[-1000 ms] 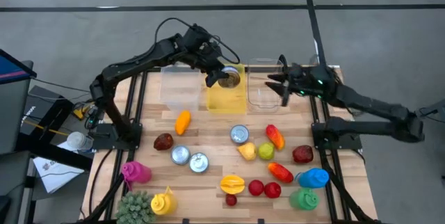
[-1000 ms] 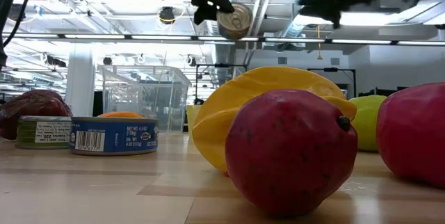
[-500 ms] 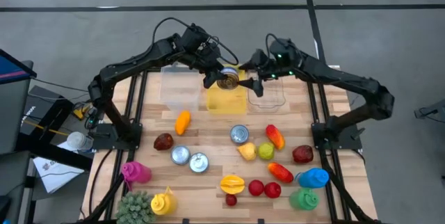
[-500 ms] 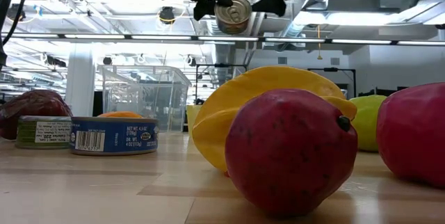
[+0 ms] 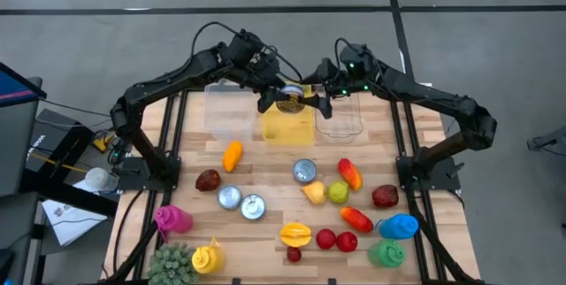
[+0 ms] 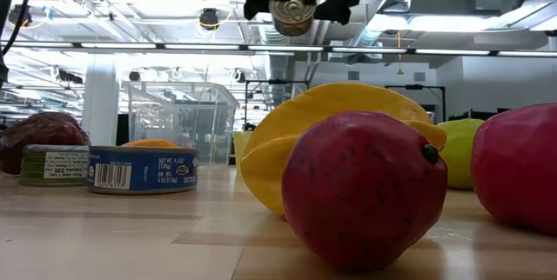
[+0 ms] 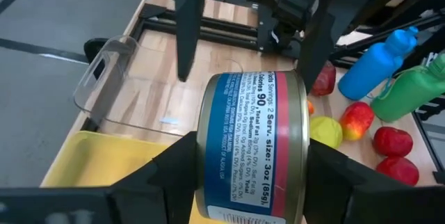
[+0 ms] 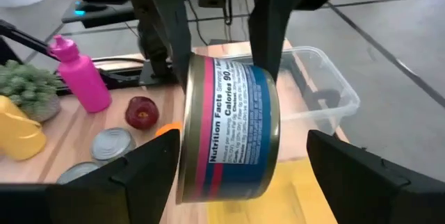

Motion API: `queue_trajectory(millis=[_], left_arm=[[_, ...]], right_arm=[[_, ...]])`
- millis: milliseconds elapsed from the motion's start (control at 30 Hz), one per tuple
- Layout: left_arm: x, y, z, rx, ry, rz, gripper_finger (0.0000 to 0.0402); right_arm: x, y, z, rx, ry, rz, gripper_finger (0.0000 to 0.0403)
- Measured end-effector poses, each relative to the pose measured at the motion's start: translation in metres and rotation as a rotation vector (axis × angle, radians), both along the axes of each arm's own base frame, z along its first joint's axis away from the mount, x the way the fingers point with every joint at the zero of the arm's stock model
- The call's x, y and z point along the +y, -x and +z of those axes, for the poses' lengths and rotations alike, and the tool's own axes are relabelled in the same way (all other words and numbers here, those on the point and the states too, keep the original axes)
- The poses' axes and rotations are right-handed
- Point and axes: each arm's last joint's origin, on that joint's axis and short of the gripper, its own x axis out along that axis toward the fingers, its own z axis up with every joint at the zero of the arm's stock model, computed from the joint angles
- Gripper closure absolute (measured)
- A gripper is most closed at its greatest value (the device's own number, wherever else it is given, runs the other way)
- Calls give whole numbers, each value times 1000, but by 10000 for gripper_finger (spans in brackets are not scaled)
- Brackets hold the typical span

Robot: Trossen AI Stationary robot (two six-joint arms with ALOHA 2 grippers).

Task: Pick & Place Food Item
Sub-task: Put the blue and pink tuna can into the yellow bin

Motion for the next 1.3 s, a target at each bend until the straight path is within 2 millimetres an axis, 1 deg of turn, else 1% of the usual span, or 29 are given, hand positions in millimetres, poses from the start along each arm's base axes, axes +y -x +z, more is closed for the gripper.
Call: queue_trajectory(millis=[133,267,367,467,500,600,700,800,867,1067,1133,1200,1300], left_arm=[[-5,-4,3,-33,-20,-32,204],[-7,-5,3,-37,-25,-48,219],[-6,-5,4,-45,-30,-44,216],[-6,-5,3,-40,-35,-33,201],[-6,-5,3,-40,-37,-31,198],[-6,-6,4,-43,-39,-32,200],[-5,-5,3,-20,-74,26,204],[-2,-3,3,-2,-90,65,188],[-1,4,8,-2,-101,90,163],[-6,30,30,-14,-156,166,87],[-8,44,39,-16,-185,216,72],[-13,58,51,-35,-213,259,64],[-22,77,65,-55,-238,295,63]], right_arm=[[1,0,-1,2,-16,31,101],[5,-2,0,-7,-10,39,112],[4,0,2,-11,-16,33,145],[3,2,1,1,-29,23,203],[3,2,1,6,-31,25,214],[3,2,0,13,-34,24,212],[3,3,0,17,-41,20,212],[0,5,-1,24,-80,-13,212],[-5,8,-2,27,-110,-42,212],[-15,14,0,11,-166,-109,212],[-21,10,-5,23,-182,-165,212],[-30,2,-19,62,-215,-223,212],[-45,-15,-49,131,-295,-270,212]])
